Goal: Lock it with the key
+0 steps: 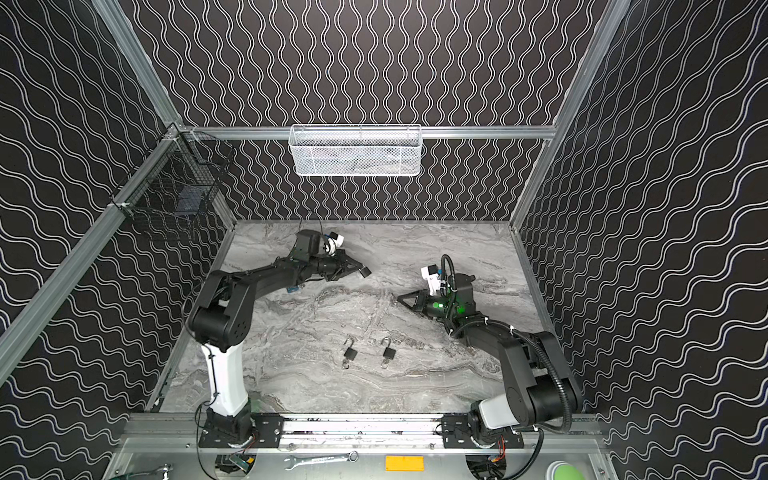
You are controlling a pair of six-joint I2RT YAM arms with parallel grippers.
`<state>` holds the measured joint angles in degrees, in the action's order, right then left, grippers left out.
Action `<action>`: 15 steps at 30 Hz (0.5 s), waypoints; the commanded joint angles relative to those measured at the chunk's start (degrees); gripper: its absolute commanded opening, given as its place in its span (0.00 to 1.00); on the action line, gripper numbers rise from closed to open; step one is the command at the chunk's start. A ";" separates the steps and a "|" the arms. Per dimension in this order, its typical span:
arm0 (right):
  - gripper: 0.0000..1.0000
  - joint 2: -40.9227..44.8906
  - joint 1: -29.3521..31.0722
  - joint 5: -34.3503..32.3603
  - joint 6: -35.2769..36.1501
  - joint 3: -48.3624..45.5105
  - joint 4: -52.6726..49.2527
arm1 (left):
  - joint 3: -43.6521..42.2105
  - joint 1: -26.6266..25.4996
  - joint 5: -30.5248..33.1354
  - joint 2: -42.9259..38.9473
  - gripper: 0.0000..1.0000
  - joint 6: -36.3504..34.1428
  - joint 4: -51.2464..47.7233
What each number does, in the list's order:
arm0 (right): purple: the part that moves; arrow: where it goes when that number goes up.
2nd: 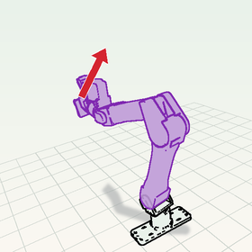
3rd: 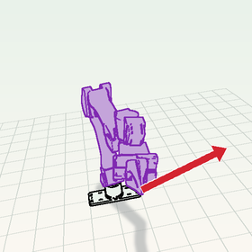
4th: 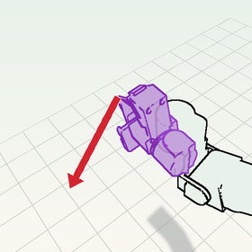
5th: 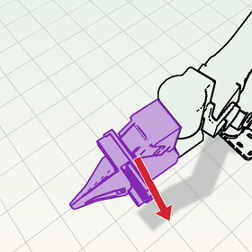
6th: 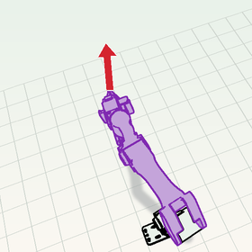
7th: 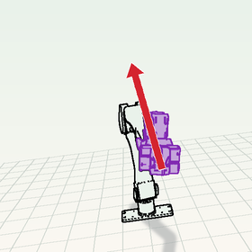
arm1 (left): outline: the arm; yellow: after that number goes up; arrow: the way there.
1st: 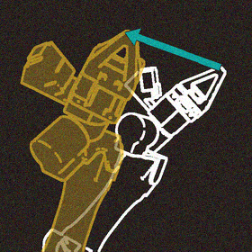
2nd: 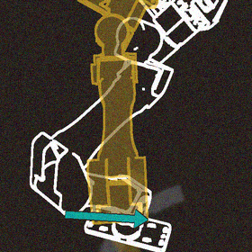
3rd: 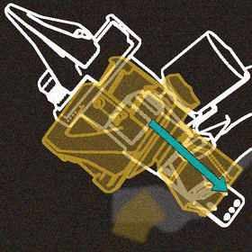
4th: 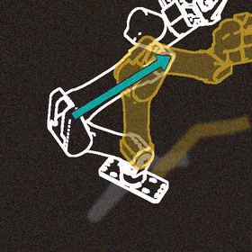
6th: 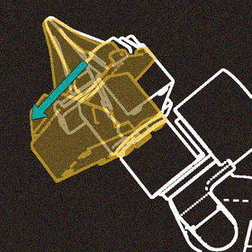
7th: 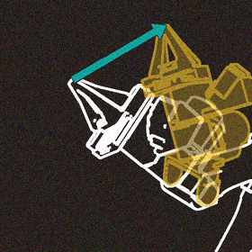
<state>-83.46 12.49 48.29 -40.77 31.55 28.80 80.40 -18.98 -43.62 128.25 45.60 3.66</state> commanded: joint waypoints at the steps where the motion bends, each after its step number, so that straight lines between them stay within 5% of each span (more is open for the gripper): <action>1: 0.00 0.59 -0.63 -0.28 3.85 -0.09 -5.28 | 7.08 0.48 0.38 4.38 0.00 -7.60 -12.16; 9: 0.00 1.78 -0.99 -0.38 5.80 -1.73 -8.24 | 25.93 1.75 1.79 16.24 0.00 -14.25 -27.17; 15: 0.00 2.53 -1.03 -0.13 6.34 -3.12 -8.59 | 32.44 1.93 1.65 20.77 0.00 -15.65 -31.17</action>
<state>-81.06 11.51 47.94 -35.73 28.84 20.56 111.33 -17.15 -41.95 148.07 32.56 -24.05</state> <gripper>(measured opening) 0.049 0.075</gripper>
